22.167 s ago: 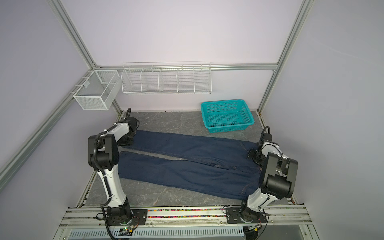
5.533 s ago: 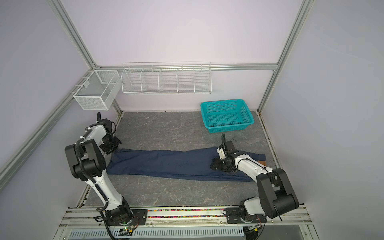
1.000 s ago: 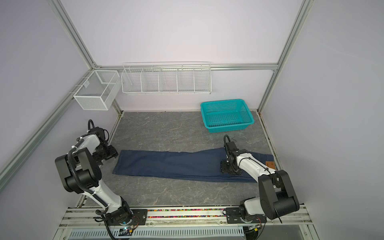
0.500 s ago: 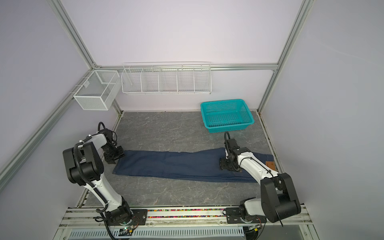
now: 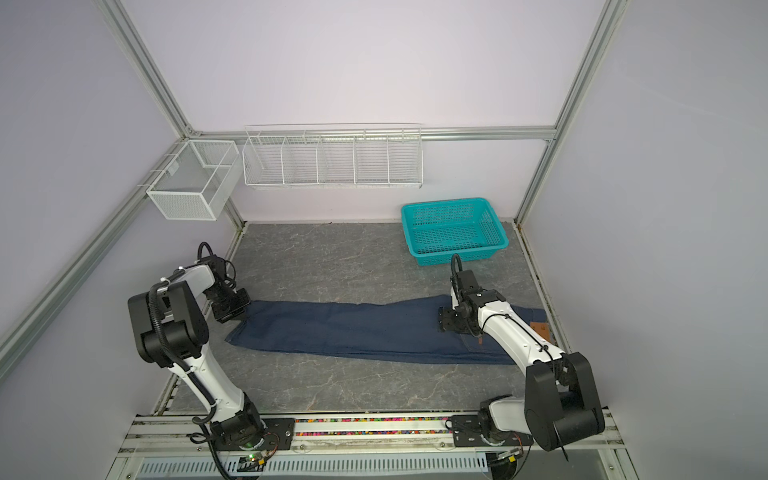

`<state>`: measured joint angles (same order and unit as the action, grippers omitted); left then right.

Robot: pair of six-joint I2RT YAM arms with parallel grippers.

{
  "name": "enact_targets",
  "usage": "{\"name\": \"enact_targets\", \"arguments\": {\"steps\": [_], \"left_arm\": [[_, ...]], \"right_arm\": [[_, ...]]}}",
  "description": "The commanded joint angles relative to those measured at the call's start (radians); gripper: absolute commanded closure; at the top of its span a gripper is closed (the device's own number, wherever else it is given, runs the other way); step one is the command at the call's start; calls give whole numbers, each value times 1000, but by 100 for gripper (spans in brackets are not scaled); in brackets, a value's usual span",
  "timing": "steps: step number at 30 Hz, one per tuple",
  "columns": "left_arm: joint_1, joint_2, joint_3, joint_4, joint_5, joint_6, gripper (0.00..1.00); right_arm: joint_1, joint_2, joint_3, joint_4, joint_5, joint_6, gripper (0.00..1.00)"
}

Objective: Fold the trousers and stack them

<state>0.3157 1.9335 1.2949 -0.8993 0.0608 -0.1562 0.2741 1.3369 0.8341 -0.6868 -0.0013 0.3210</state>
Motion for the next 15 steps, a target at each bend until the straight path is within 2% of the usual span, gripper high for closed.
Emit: {"name": "enact_targets", "arguments": {"steps": [1,7,15], "left_arm": [[6,44,0,-28,-66,-3,100],[31,-32,61,-106,-206,-58,100],[27,-148,189,-265,-217,-142,100]], "right_arm": [[-6,-10,16,-17,-21,-13,23],[-10,-13,11,-9,-28,-11,23],[-11,5,16,23,-54,-3,23]]}}
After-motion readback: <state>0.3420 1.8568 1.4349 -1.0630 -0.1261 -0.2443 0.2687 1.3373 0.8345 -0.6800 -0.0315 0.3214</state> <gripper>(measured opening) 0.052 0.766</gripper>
